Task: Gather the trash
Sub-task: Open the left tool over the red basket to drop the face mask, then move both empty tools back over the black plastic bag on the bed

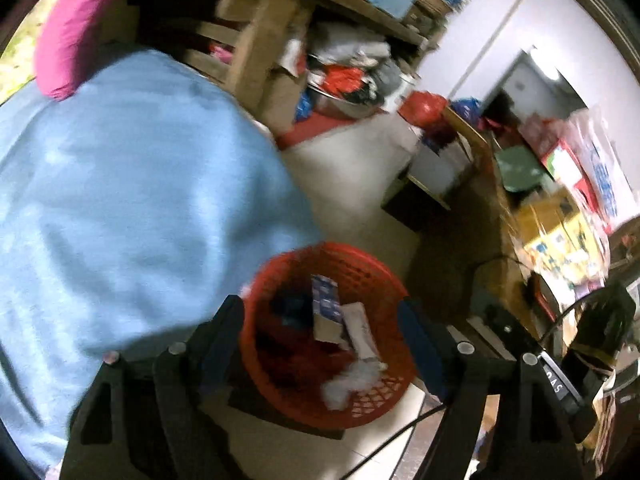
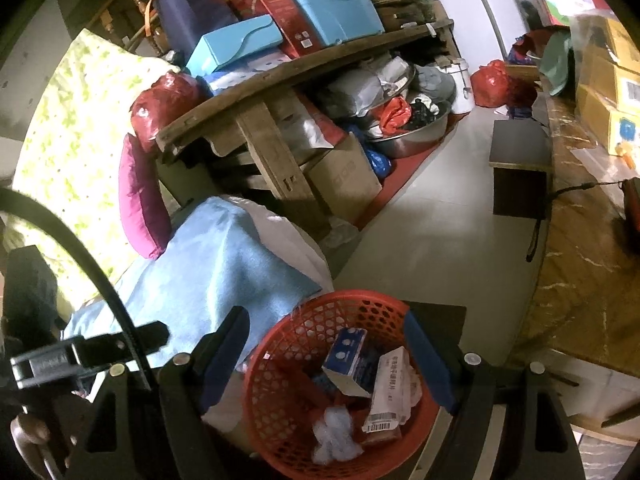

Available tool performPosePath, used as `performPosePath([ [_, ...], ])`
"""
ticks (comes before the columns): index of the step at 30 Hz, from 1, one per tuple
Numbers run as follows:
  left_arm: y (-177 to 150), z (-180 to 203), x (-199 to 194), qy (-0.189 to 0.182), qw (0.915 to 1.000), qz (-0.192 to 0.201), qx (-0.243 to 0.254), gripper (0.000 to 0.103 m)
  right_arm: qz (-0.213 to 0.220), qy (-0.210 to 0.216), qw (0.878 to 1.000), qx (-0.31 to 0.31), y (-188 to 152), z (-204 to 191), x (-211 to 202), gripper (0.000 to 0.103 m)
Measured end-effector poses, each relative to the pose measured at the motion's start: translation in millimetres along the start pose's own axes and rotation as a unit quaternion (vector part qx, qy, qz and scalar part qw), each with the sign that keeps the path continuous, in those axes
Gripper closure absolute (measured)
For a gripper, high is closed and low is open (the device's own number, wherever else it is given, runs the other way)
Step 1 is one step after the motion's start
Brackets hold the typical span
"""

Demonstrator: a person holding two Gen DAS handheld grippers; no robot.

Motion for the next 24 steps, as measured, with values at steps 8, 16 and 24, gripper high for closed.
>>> performPosePath([
  [8, -16.3, -76.2, -48.3, 0.027, 0.9962, 0.050, -0.066, 0.024, -0.003, 0.006, 1.000, -0.027, 0.2, -29.6, 4.4, 0.021],
  [16, -50.8, -138.6, -81.6, 0.051, 0.9881, 0.077, -0.123, 0.024, -0.015, 0.022, 0.997, -0.069, -0.9, -80.8, 16.7, 0.021],
  [24, -78.7, -184.3, -110.2, 0.080, 0.9805, 0.099, -0.150, 0.024, -0.026, 0.034, 0.991, -0.126, -5.5, -139.1, 25.6, 0.021],
])
Point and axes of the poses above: each gripper's, at about its wrist camera, not at the fingertips, and x roughly the way its jaws point, z to its right, y to its top, the point moved 5 cm from there along x, roughly the way its jaws point, and after that the axes turned 9 degrees about -z, right-handed, at the moved point
